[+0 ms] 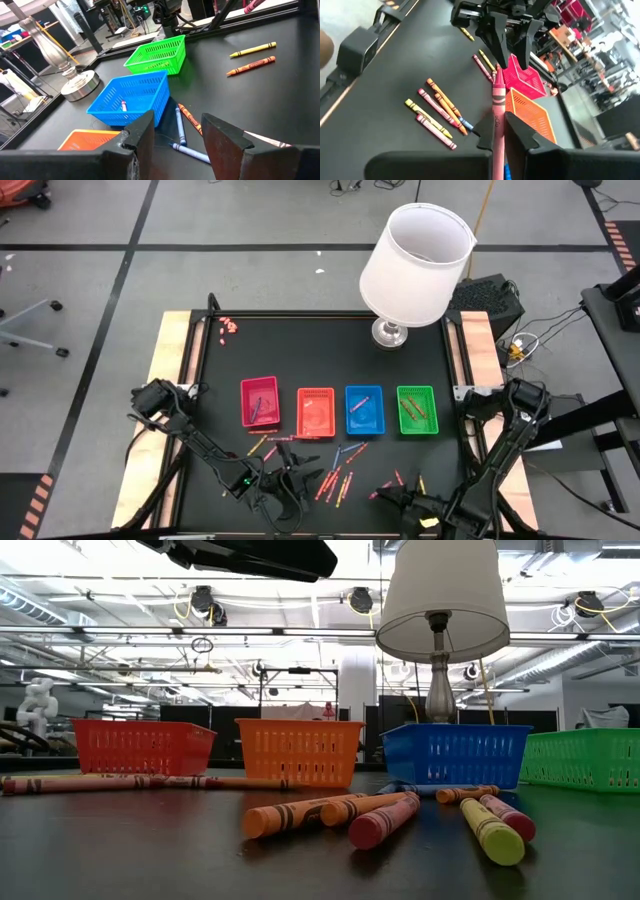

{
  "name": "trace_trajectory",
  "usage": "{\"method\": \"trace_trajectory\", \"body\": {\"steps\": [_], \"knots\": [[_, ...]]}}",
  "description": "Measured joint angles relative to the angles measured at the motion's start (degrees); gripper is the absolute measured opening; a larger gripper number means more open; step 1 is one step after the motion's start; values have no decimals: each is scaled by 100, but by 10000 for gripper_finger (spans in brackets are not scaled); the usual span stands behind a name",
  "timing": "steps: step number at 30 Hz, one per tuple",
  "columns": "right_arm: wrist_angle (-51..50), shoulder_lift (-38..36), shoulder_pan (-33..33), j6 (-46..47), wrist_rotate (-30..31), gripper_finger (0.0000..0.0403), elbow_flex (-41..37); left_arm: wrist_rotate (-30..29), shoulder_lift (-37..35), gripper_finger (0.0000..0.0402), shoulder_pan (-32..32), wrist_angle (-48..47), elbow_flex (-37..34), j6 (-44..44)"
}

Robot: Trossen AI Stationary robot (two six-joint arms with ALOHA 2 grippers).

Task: Sort crayons
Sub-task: Put the red crayon into the blue bin

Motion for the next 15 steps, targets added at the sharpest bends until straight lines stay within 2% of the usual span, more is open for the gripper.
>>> {"method": "trace_trajectory", "body": {"steps": [10,15], "knots": [[-2,0,-286,1922,-2,8,2,253,0,162,116,0,0,-6],[-2,0,-544,2359,-2,8,2,256,0,162,117,-3,0,-146]]}}
